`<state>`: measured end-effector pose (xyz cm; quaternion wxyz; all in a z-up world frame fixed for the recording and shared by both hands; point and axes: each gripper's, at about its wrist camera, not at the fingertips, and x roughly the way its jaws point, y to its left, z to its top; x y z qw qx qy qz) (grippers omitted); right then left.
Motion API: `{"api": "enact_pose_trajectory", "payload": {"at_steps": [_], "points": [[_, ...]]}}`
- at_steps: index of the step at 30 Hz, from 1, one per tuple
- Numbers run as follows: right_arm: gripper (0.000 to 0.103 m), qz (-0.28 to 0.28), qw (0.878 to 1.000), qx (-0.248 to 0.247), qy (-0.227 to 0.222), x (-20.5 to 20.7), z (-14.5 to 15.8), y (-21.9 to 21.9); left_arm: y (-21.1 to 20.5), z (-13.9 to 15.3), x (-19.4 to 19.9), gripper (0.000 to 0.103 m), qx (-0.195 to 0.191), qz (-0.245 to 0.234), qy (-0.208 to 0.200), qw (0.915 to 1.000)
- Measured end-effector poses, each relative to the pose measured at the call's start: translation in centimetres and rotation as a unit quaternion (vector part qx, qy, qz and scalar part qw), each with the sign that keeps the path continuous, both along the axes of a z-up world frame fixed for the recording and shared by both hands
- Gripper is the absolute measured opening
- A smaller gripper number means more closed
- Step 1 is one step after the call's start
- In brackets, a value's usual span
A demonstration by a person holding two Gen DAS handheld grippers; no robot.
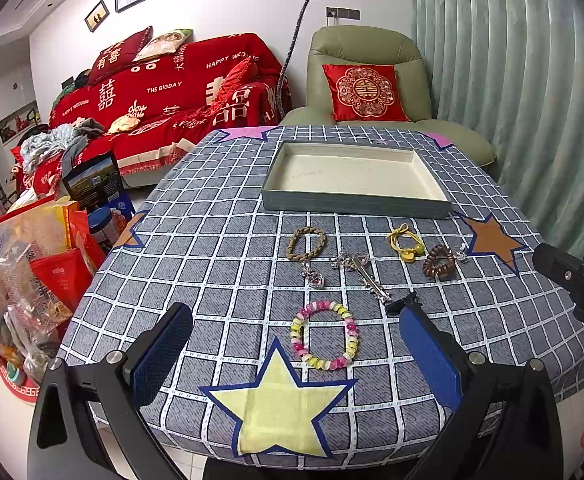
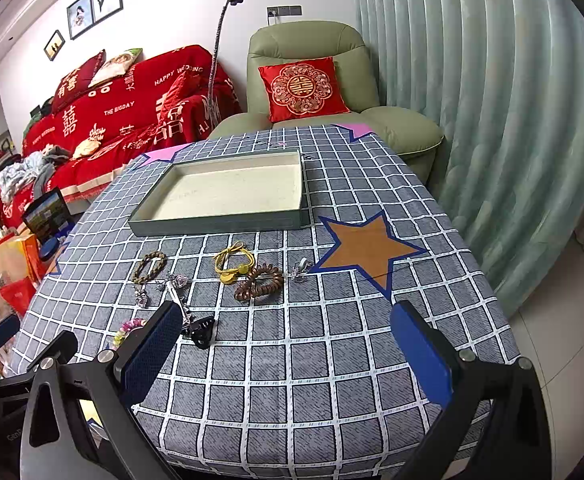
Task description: Organize jewelry
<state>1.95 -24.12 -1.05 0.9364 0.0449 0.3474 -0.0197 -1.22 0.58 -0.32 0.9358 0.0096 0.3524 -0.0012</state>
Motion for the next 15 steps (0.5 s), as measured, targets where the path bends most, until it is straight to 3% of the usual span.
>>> {"api": "enact_pose_trajectory", "payload": {"at_steps": [15], "points": [[0.103, 0.001, 1.0, 0.002, 0.002, -0.03, -0.08, 0.26, 0.23, -0.09, 0.05, 0.103, 0.0, 0.002, 0.002, 1.0]]}}
